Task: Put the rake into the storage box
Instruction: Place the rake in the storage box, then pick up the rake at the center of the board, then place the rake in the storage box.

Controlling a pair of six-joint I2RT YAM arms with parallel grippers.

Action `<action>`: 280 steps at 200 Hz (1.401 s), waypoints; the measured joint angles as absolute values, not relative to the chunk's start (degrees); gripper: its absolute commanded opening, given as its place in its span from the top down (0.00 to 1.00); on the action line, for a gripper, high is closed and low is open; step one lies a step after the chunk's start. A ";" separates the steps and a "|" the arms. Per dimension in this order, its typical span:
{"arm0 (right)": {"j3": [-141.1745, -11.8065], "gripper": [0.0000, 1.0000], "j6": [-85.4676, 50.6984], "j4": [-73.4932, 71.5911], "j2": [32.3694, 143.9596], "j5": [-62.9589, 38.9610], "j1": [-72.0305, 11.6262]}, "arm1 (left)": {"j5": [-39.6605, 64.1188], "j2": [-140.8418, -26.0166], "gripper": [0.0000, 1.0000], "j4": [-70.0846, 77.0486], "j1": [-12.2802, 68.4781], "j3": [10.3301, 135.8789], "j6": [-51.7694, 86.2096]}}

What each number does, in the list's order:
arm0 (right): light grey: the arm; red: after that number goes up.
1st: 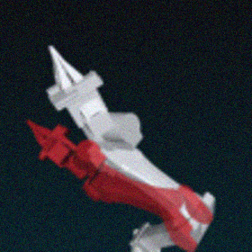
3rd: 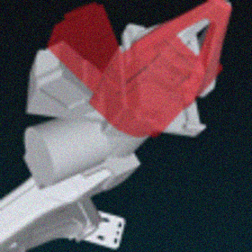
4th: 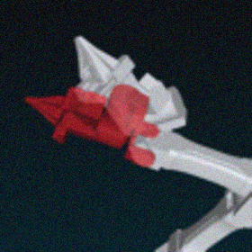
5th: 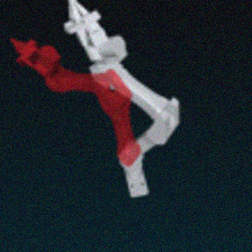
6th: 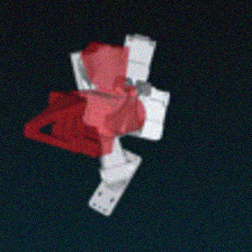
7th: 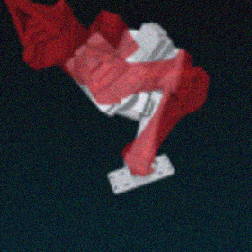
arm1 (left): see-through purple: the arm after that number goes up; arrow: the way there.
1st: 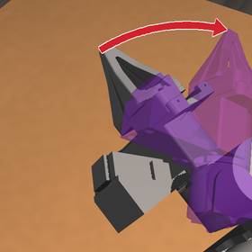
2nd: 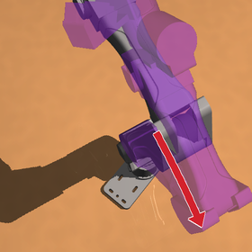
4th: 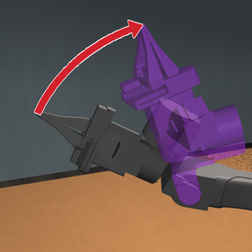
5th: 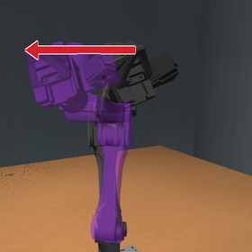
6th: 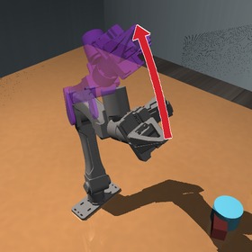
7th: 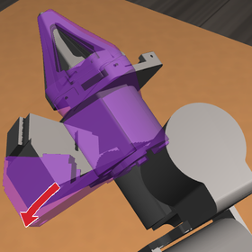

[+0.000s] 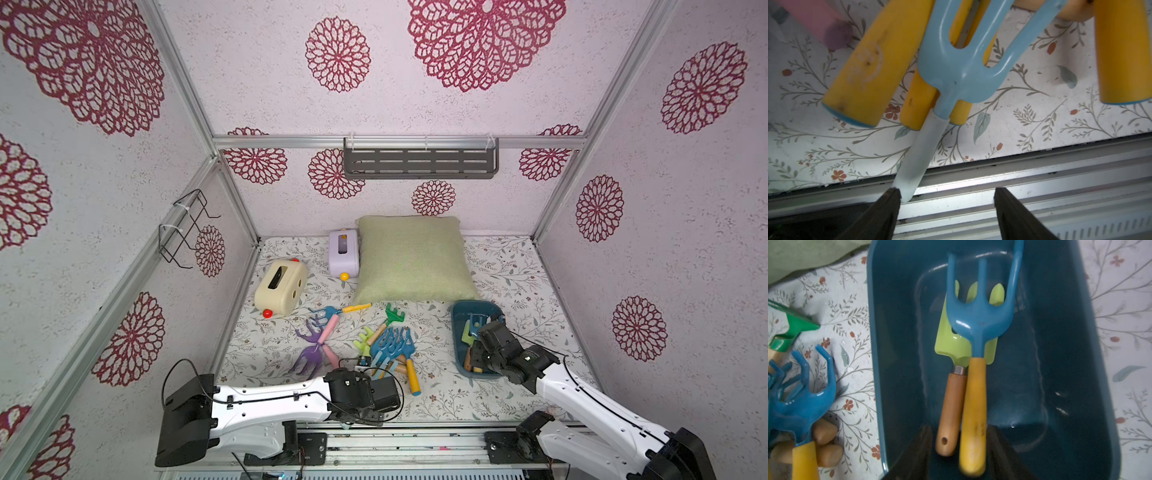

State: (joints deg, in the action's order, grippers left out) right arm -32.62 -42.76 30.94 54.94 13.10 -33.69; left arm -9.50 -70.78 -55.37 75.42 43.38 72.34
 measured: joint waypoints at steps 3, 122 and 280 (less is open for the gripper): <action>-32.64 0.37 -42.37 30.85 54.94 13.10 -33.67 | -9.47 -70.78 0.24 -55.18 75.33 42.98 72.38; -35.14 0.28 -39.81 29.85 47.79 10.24 -33.47 | -6.11 -82.83 0.46 -50.15 69.93 42.22 65.14; -38.33 0.01 -42.72 36.56 40.60 21.61 -33.04 | -7.84 -87.59 0.87 -57.47 68.58 72.90 53.49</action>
